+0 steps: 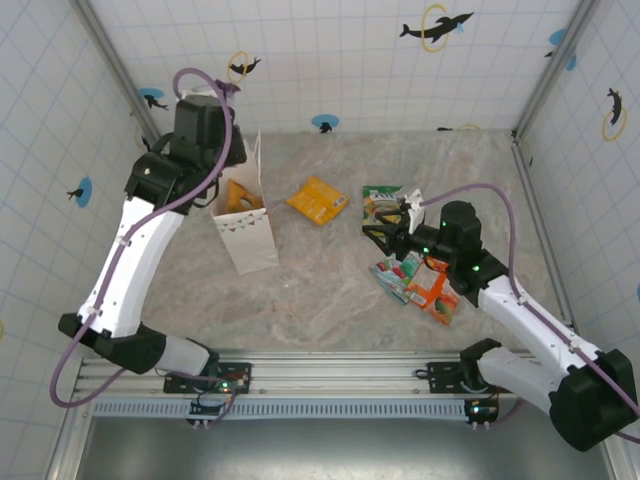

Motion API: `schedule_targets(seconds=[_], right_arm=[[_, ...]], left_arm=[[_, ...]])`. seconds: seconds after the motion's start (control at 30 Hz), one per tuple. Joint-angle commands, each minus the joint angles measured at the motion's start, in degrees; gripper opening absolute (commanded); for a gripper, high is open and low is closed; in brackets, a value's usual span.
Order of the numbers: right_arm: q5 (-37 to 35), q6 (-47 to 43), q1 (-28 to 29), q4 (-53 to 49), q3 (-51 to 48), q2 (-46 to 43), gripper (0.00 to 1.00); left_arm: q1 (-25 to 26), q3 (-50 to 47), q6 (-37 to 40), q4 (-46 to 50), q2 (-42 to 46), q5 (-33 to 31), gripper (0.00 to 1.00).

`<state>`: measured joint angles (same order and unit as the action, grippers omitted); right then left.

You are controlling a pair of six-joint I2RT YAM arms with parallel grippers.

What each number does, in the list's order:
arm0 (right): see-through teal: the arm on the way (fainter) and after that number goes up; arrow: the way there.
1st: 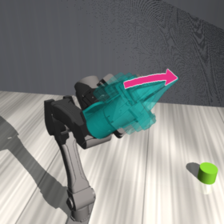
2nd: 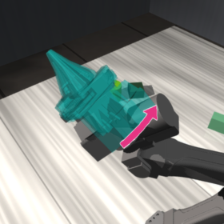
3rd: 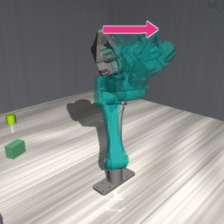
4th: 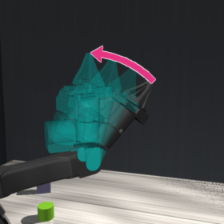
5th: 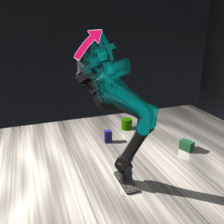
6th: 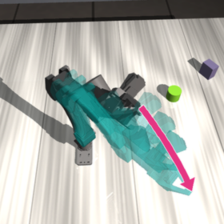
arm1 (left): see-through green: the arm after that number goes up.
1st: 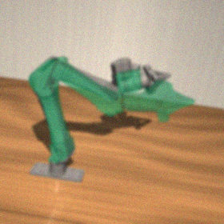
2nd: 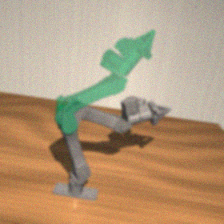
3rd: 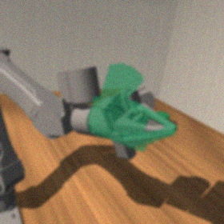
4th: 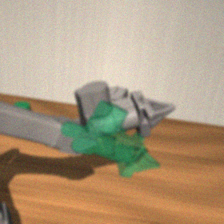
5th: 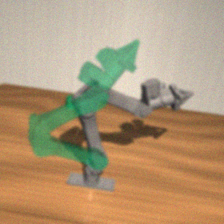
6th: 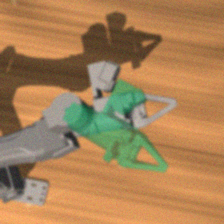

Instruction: Place the snacks into the paper bag

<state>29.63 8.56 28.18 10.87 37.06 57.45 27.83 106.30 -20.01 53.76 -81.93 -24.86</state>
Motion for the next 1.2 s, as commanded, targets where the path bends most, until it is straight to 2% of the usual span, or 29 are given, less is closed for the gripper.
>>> schedule_targets(seconds=[0.0,0.23,0.53,0.77,0.9,0.97,1.03,1.17], right_arm=[[-0.18,0.50,0.71,1.78,-1.18,0.78,0.55],[-0.51,0.54,1.18,1.18,-1.96,0.45,0.55],[-1.54,0.24,1.22,0.09,-3.08,-1.01,0.55],[-1.77,0.32,1.26,0.02,-3.62,-1.38,0.55],[-1.85,0.44,1.26,-0.14,-3.63,-1.54,0.55],[-2.03,0.45,1.32,-0.32,-3.62,-1.71,0.55],[-2.21,0.50,1.35,-0.33,-3.65,-1.82,0.55],[-2.46,0.67,1.49,-0.35,-3.64,-1.91,0.55]], left_arm=[[-2.04,-1.53,-3.61,3.81,-0.16,1.84,0.16],[-6.14,-0.31,-7.11,11.93,-5.77,5.29,0.18],[-7.75,-0.68,-8.79,12.77,-10.13,12.50,0.19],[-8.46,-2.78,-9.55,11.99,-11.15,14.99,0.23],[-8.77,-2.97,-9.79,10.86,-11.34,15.45,0.30],[-8.86,-2.44,-9.55,10.80,-11.57,15.71,0.44],[-8.85,-1.44,-9.45,10.82,-11.72,16.46,0.52],[-8.81,0.33,-9.38,9.74,-11.16,18.13,0.54]])
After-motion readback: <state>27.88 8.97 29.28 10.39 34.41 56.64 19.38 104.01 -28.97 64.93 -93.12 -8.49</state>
